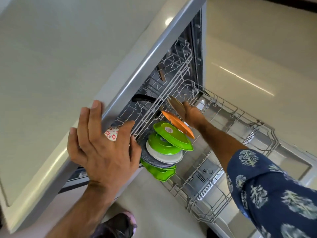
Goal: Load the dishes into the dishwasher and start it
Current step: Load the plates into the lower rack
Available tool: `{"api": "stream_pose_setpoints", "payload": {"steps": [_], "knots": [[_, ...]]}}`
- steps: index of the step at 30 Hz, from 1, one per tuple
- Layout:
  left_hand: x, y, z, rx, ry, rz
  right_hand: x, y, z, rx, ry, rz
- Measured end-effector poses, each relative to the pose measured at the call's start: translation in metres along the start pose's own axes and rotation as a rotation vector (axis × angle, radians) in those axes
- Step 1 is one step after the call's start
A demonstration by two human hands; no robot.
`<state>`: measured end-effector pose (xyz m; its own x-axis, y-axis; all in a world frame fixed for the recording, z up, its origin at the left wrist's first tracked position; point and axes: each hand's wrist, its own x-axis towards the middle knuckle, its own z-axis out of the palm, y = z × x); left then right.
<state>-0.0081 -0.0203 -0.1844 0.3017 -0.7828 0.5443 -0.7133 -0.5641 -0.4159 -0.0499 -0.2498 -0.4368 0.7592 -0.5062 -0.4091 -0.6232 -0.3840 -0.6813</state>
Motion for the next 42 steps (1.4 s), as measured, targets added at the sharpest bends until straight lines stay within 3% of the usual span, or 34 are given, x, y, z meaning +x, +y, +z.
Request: {"api": "stream_pose_setpoints", "payload": {"steps": [11, 18, 25, 29, 36, 42], "knots": [[-0.001, 0.003, 0.000, 0.013, 0.000, -0.015, 0.003, 0.029, -0.024, -0.143, -0.218, 0.152], [0.002, -0.002, -0.008, -0.022, -0.125, 0.001, -0.067, 0.015, -0.069, -0.186, -0.108, 0.076], [0.015, -0.013, -0.065, -0.214, -0.526, -0.002, -0.203, -0.079, -0.099, -0.418, 0.059, -0.290], [-0.002, -0.030, -0.118, -0.282, -0.645, 0.055, -0.276, -0.144, -0.112, -0.549, 0.108, -0.435], [-0.124, -0.132, -0.250, -0.259, -0.688, -0.118, -0.394, -0.277, -0.094, -0.682, 0.099, -0.654], [-0.232, -0.242, -0.337, -0.239, -0.687, -0.333, -0.453, -0.385, -0.027, -0.568, 0.055, -0.828]]}}
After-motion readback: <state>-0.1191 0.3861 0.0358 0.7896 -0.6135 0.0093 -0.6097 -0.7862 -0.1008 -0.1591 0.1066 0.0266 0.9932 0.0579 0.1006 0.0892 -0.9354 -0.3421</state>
